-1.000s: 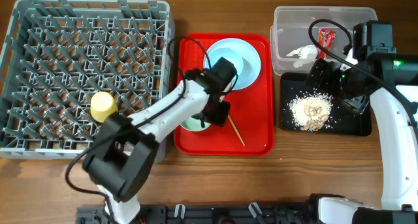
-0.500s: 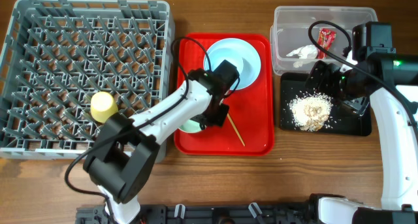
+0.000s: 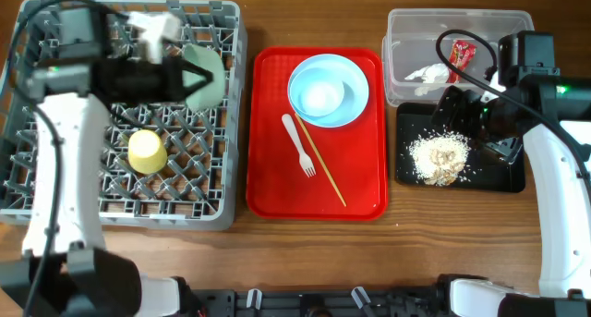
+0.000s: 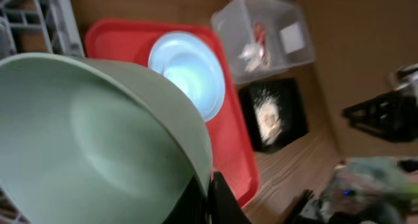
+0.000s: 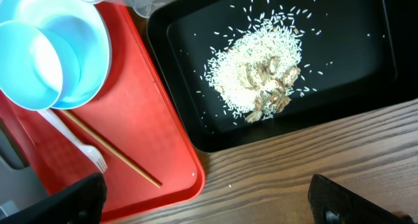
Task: Sort waste into correct bins and load items into the dishwasher rack
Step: 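Place the green bowl in the rack with the left gripper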
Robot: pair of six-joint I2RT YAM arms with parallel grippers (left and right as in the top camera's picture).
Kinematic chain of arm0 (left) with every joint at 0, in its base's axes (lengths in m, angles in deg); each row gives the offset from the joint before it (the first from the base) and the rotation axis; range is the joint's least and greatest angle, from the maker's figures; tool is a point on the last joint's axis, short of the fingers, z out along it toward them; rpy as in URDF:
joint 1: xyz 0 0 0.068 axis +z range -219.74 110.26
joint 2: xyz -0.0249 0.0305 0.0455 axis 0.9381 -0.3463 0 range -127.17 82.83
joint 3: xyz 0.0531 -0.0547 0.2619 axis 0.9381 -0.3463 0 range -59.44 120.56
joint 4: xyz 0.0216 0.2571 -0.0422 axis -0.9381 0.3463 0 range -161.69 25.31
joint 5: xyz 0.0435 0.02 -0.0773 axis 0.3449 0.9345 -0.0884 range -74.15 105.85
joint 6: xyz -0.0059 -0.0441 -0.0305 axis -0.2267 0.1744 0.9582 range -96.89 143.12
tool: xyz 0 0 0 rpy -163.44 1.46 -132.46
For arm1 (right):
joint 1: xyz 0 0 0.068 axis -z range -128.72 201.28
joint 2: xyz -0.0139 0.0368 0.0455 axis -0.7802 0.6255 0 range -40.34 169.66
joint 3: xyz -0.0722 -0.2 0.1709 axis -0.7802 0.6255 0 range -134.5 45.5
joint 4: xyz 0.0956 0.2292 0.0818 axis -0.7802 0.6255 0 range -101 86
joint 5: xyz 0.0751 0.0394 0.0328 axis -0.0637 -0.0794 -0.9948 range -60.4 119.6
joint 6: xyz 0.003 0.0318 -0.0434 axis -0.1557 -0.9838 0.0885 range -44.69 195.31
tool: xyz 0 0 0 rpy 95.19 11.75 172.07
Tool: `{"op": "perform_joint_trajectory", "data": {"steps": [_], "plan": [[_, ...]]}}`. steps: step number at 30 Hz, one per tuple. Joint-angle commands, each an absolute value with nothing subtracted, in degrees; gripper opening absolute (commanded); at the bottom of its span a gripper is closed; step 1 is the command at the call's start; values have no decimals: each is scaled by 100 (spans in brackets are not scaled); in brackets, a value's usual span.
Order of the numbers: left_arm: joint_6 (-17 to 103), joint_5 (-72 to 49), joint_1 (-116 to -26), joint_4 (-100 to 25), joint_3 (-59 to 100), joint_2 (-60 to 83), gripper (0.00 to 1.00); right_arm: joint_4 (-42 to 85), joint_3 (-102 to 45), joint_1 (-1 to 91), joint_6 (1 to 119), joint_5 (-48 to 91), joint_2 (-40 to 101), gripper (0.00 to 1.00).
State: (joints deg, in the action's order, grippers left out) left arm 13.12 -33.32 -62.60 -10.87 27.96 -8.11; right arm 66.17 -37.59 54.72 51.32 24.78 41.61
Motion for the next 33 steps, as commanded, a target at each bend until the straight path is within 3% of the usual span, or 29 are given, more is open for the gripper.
{"op": "perform_joint_trajectory", "data": {"steps": [1, 6, 12, 13, 15, 16, 19, 23, 26, 29, 33], "plan": [[831, -5306, -5500, -1371, 2841, -1552, 4, 6621, -3892, 5485, 5115, 2572, 4078, 100], [833, -6108, -5113, -1640, 2841, -2704, 4, 6628, -3892, 5485, 5113, 2535, 4078, 100], [855, -5465, -4553, -1430, 2841, -3139, 6, 6623, -3892, 5485, 5113, 2506, 4078, 100], [855, -4956, -4427, -1286, 2841, -3139, 22, 6621, -3892, 5485, 5111, 2506, 4078, 100], [942, -4241, -4202, -1065, 2841, -3136, 73, 6621, -3892, 5485, 5111, 2509, 4078, 100], [1073, -4158, -4024, -984, 2841, -3132, 84, 6623, -3892, 5485, 5113, 2506, 4078, 100], [1303, -4171, -3631, -901, 2844, -3104, 100, 6625, -3892, 5485, 5113, 2506, 4078, 100], [1331, -4302, -3419, -951, 2844, -2712, 100, 6625, -3892, 5485, 5113, 2506, 4078, 100], [1567, -4003, -3815, -962, 2844, -2026, 100, 6625, -3892, 5485, 5113, 2506, 4078, 99], [2579, -2573, -4650, -1008, 2844, -1477, 100, 6621, -3892, 5485, 5113, 2509, 4078, 100], [4610, 38, -6599, -1054, 2844, -1121, 100, 6623, -3892, 5485, 5113, 2509, 4078, 100]]}}
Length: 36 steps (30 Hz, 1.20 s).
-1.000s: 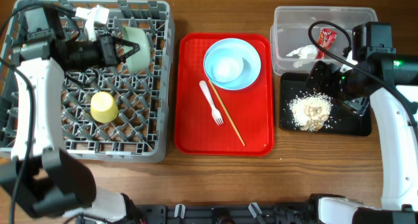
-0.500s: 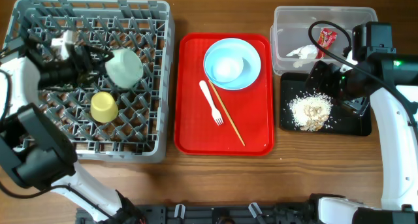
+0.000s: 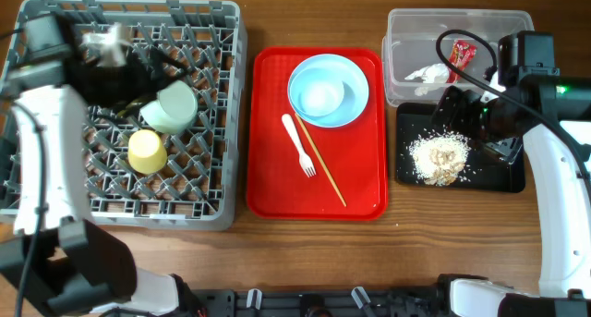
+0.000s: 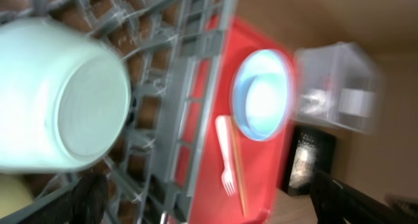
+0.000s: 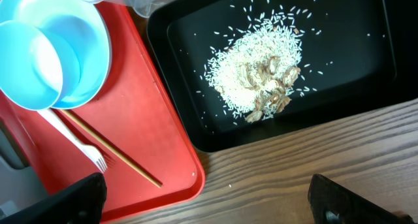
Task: Sort waste into correct bins and load items into the dishwasher rack
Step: 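Place the green bowl in the rack with the left gripper, then grasp the white spoon with the left gripper and put it in rack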
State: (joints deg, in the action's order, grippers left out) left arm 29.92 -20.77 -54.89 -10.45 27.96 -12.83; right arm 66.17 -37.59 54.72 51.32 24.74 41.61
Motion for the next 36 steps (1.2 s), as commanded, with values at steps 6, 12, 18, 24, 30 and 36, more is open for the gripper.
{"op": "perform_joint_trajectory", "data": {"steps": [6, 12, 18, 24, 30, 36], "plan": [[4894, 1125, -9157, -1343, 2841, -1602, 100, 6623, -3892, 5485, 5117, 2511, 4078, 100], [6028, 1492, -10077, -1607, 2811, -2830, 100, 6643, -3892, 5485, 5115, 2509, 4078, 100], [6138, 1614, -10190, -1664, 2743, -3613, 94, 6649, -3892, 5485, 5115, 2509, 4080, 100], [6155, 1571, -10190, -1668, 2503, -3912, 93, 6654, -3892, 5485, 5113, 2509, 4080, 100], [6153, 1573, -10190, -1506, 2374, -3912, 54, 6667, -3892, 5485, 5113, 2506, 4080, 100], [6151, 1573, -10188, -1465, 2374, -3912, 24, 6667, -3892, 5485, 5115, 2506, 4080, 100]]}}
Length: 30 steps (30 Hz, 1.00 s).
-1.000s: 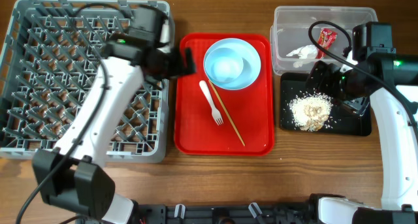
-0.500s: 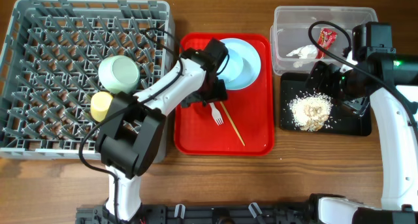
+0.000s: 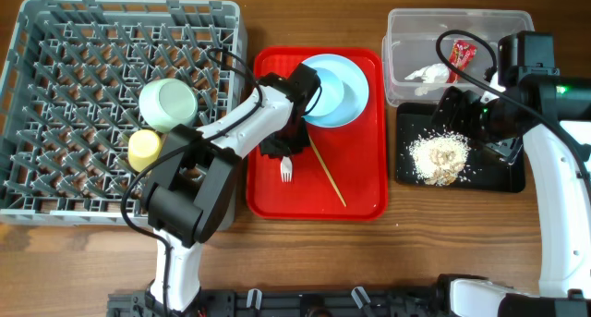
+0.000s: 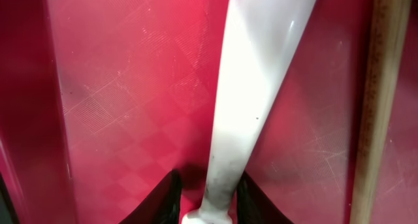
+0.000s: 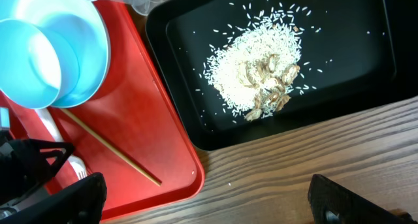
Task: Sort waste into correct bins and load items into the dishwasher rack
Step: 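Grasp the white spoon with the left gripper and put it in rack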
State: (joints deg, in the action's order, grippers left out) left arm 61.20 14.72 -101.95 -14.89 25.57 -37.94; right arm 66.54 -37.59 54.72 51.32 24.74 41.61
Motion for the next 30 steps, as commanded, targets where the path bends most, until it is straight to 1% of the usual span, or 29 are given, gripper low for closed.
{"op": "perform_joint_trajectory", "data": {"steps": [1, 3, 5, 7, 11, 12, 13, 14, 17, 19, 22, 25, 26, 28, 29, 30], "plan": [[6151, 1573, -10188, -1463, 2374, -3912, 22, 6665, -3892, 5485, 5111, 2506, 4080, 100], [6109, 1573, -10188, -1465, 2374, -3912, 17, 6669, -3892, 5485, 5111, 2506, 4080, 100], [6087, 1575, -10188, -1465, 2374, -3912, 17, 6667, -3892, 5485, 5113, 2506, 4080, 100], [6087, 1573, -10188, -1467, 2376, -3910, 21, 6667, -3892, 5485, 5113, 2506, 4080, 100], [5932, 1575, -10182, -1458, 2378, -3871, 20, 6684, -3892, 5485, 5115, 2509, 4080, 100], [5934, 1595, -10173, -1469, 2378, -3825, 17, 6687, -3892, 5485, 5115, 2509, 4080, 100], [5934, 1658, -10173, -1476, 2382, -3779, 9, 6687, -3892, 5485, 5115, 2509, 4080, 100], [5934, 1741, -10173, -1489, 2382, -3716, 6, 6687, -3892, 5485, 5115, 2509, 4080, 100], [5934, 1855, -10173, -1450, 2382, -3394, 6, 6689, -3892, 5485, 5115, 2509, 4080, 100], [5906, 1971, -10173, -1373, 2426, -2977, 4, 6693, -3892, 5485, 5117, 2509, 4080, 100], [5244, 2368, -10140, -1262, 2621, -1980, 4, 6691, -3892, 5485, 5115, 2509, 4080, 100], [5180, 2985, -9762, -1277, 2629, -997, 4, 6691, -3892, 5485, 5115, 2509, 4080, 100], [5180, 2972, -9581, -1316, 2629, -785, 4, 6689, -3892, 5485, 5115, 2509, 4080, 100], [5180, 2476, -9279, -1319, 2629, -614, 4, 6687, -3892, 5485, 5115, 2509, 4080, 100], [5180, 2102, -9259, -1319, 2629, -664, 7, 6687, -3892, 5485, 5113, 2509, 4080, 100], [5180, 1833, -9312, -1319, 2627, -769, 20, 6687, -3892, 5485, 5115, 2509, 4080, 100]]}}
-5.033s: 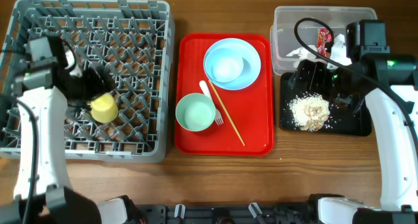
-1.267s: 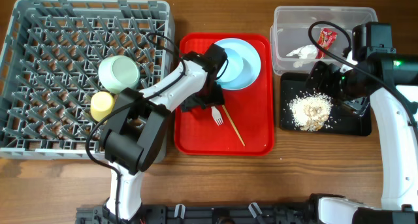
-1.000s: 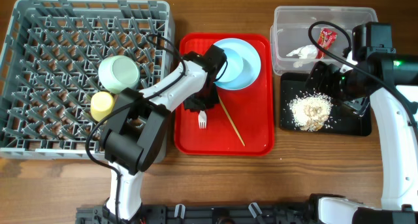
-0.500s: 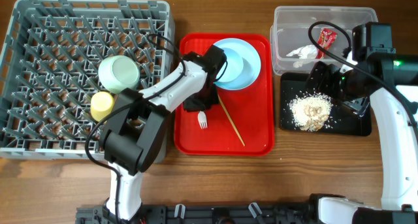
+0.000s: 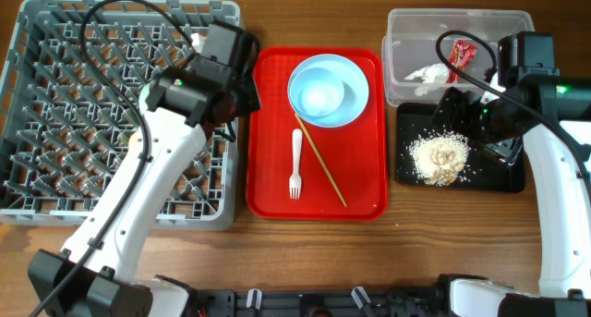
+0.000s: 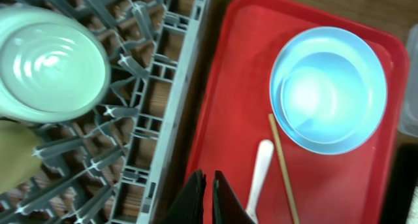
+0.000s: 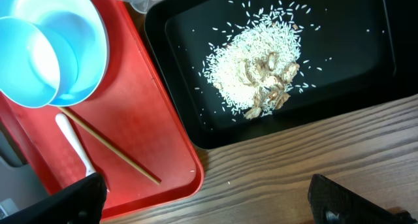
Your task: Sort waste into correct bins and load items into the dishwasher rack
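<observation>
A white plastic fork lies straight on the red tray, tines toward the front, beside a wooden chopstick. Two nested blue bowls sit at the tray's back. In the grey rack stand a pale green cup and a yellow cup, both under my left arm in the overhead view. My left gripper hangs shut and empty over the gap between rack and tray. My right gripper is wide open above the table by the black tray, holding nothing.
The black tray carries a heap of rice and food scraps. Behind it a clear plastic bin holds a red wrapper and crumpled white paper. Bare wooden table runs along the front.
My left gripper has risen from the fork's handle on the tray to a spot over the tray's left rim, shut and empty. The fork now lies straight instead of slanted. The right arm has not moved.
My left gripper first held the green cup over the rack. Then the cup stood in the rack next to the yellow one, the gripper open. After that its fingers flanked the fork's handle on the tray. Now it is raised, the fork lying turned on the tray.
</observation>
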Robot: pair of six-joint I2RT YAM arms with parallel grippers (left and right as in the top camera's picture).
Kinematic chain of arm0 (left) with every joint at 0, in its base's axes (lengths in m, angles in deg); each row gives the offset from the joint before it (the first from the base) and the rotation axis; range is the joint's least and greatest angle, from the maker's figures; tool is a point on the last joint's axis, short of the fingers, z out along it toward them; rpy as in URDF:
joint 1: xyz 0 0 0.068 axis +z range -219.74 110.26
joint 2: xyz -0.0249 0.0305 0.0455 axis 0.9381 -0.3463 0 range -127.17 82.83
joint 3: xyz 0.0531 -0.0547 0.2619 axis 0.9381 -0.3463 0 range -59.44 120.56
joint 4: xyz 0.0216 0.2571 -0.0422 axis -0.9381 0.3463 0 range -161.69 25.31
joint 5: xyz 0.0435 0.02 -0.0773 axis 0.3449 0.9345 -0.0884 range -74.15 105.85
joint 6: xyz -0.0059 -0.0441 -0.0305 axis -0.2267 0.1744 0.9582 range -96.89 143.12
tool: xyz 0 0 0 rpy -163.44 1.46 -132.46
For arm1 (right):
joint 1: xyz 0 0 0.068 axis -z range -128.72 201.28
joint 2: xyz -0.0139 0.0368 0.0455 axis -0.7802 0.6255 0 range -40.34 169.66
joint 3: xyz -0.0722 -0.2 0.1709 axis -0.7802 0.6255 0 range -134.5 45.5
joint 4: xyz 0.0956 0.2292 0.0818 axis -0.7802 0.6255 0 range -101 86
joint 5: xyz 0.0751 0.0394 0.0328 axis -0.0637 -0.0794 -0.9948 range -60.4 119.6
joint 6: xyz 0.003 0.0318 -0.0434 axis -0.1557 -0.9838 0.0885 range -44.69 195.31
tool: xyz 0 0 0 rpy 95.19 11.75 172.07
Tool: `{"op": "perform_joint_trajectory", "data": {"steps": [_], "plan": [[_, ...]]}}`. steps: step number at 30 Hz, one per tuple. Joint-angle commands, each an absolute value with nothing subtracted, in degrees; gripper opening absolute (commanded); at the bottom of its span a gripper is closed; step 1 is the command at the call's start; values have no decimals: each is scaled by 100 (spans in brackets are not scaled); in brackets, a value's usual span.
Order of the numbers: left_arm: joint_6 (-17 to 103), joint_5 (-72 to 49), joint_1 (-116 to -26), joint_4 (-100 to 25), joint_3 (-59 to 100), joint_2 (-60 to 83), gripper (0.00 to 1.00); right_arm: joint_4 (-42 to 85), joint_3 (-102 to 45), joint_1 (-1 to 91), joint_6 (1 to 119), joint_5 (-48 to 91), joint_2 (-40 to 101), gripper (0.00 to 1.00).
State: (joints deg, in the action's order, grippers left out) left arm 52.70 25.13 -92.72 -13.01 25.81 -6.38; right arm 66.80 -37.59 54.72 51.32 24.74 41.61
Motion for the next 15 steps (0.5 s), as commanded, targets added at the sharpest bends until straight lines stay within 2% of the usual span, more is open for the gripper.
{"op": "perform_joint_trajectory", "data": {"steps": [1, 2, 3, 10, 15], "plan": [[5182, 1676, -9399, -1319, 2627, -894, 39, 6687, -3892, 5485, 5115, 2509, 4080, 100], [5182, 1595, -9487, -1314, 2627, -1021, 48, 6684, -3892, 5485, 5115, 2509, 4080, 100], [5189, 1533, -9611, -1308, 2625, -1200, 52, 6687, -3892, 5485, 5115, 2509, 4080, 100], [5250, 941, -10627, -814, 2597, -2830, 63, 6706, -3892, 5485, 5119, 2511, 4080, 100], [5495, 939, -10942, -571, 2594, -3436, 63, 6711, -3892, 5485, 5119, 2509, 4080, 100]]}}
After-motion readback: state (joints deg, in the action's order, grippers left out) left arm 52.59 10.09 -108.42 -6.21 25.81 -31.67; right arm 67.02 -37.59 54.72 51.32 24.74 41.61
